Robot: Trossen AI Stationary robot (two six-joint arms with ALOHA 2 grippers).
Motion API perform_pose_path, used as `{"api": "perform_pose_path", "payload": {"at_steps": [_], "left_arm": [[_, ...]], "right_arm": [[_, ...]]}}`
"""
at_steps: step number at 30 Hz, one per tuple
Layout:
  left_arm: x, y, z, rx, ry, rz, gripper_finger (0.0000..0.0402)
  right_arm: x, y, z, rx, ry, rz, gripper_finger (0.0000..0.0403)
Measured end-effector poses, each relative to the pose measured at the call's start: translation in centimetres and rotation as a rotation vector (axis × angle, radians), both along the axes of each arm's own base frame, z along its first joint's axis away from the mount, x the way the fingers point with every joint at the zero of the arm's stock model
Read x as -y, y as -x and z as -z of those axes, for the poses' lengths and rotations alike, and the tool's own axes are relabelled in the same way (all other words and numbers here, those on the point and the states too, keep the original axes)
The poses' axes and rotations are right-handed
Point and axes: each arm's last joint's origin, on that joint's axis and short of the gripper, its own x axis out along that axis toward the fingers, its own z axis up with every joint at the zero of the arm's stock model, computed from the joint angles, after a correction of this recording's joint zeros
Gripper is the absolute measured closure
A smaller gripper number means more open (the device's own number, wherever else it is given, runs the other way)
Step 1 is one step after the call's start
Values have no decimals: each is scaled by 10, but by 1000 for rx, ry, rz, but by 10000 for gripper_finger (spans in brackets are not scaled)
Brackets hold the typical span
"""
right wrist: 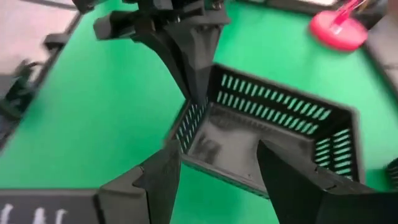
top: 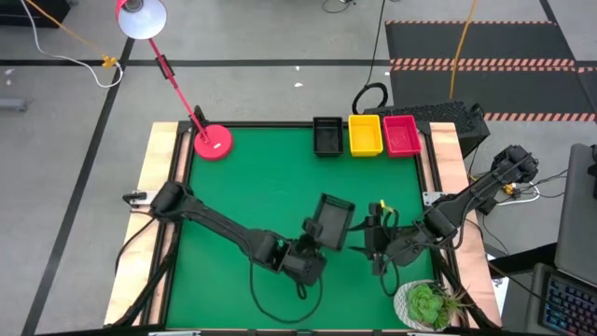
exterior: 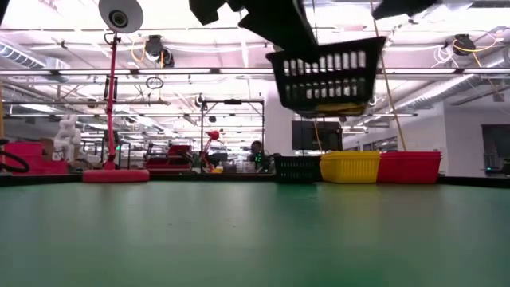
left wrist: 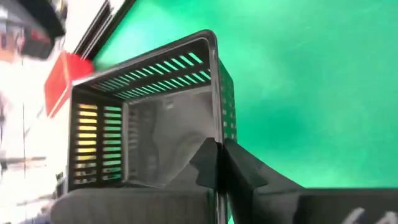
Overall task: Stack baskets by color
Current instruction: Stack the bottom black bin on the top stacked black bins
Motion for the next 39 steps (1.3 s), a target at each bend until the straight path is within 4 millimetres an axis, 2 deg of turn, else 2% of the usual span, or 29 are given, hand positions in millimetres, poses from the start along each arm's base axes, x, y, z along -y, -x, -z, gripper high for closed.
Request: {"api": "perform_pose_path", "payload": {"at_steps": [4,8,12,16,20,27,32,39], "left_arm": [[-14,0,-11,35,23,-79,392],[-26,-4,-12,52,31,-136,381],[-35,-7,-12,68,46,-192,387],[-39,-7,-11,72,70,-236,393],[-38,-4,-10,62,81,-258,383],[-39,-5,-10,69,81,-268,394],[-44,-6,-10,70,82,-281,381],[-44,-6,-9,65,83,-280,393]], "right_arm": [[2,-2,-2,55,91,67,197],[1,-7,1,83,177,119,197],[-2,-17,7,93,234,129,197],[-2,-28,15,85,261,134,197],[-2,-38,23,72,256,125,197],[4,-52,39,9,254,126,201],[5,-58,48,-23,283,128,230],[5,-62,52,-27,311,113,295]]}}
